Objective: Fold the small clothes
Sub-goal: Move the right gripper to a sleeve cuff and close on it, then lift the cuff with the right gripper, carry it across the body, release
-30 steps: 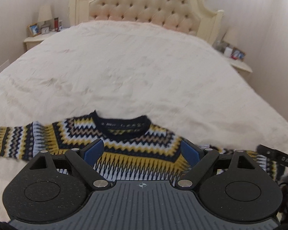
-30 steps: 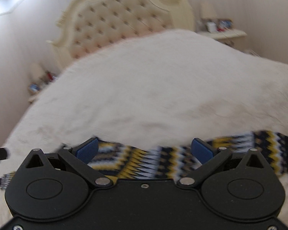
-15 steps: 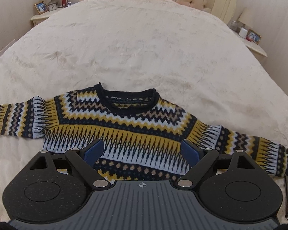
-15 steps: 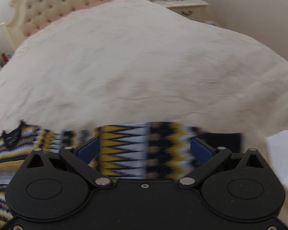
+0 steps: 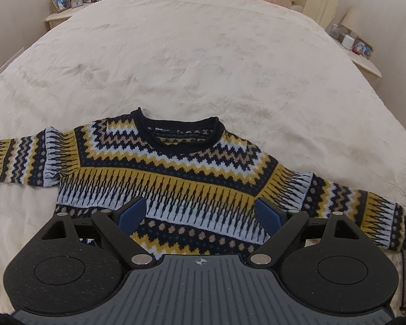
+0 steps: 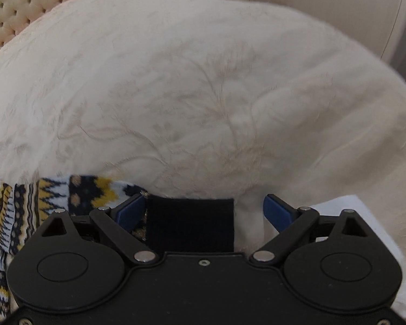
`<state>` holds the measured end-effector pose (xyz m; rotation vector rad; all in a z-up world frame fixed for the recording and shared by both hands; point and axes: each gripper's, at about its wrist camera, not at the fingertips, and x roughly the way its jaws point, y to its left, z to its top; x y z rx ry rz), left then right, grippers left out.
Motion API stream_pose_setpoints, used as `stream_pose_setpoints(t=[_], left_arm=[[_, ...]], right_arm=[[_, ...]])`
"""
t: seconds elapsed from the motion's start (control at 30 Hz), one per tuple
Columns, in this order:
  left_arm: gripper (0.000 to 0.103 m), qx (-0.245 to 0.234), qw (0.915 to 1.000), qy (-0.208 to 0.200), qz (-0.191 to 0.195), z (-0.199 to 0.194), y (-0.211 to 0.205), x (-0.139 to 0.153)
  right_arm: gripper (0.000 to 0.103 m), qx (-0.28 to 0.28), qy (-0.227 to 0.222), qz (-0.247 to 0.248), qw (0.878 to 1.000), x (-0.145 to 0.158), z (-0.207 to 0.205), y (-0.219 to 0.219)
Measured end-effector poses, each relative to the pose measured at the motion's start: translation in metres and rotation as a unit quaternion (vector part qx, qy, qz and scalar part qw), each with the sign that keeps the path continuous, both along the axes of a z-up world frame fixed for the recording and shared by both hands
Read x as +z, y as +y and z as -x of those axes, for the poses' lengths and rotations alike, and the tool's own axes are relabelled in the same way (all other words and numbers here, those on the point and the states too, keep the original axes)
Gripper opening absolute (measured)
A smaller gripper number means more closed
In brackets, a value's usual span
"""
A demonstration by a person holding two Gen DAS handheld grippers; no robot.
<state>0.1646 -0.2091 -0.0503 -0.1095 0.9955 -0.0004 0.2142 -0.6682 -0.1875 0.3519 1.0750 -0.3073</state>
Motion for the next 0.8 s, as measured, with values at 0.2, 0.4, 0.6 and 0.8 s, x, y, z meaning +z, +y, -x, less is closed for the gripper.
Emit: stream_pose_setpoints(t=[0.2,0.4,0.6,0.8], left_arm=[[0.087,-0.005,1.0000,0.003,0.000,0.001,-0.002,0.001],[0.087,-0.017,0.9998,-0.004,0.002,0.008,-0.001,0.005],[0.087,-0.018,0.9997,-0.017,0.003,0.018,0.014,0.010],[0.087,-0.017,0.9995,-0.024,0.008,0.029,0.045,0.007]], right_arm=[[0.070,0.008,-0.008,-0.023,1.000,0.001,0.000,0.009],[0.026,0.045,-0.005,-0.005,0.999,0.024,-0.006,0.039],[0.009,0.067,-0.051,-0.072,0.994,0.057,-0.013,0.074],[0.008,0.112,-0.084,-0.093,0.986,0.087,-0.027,0.128]])
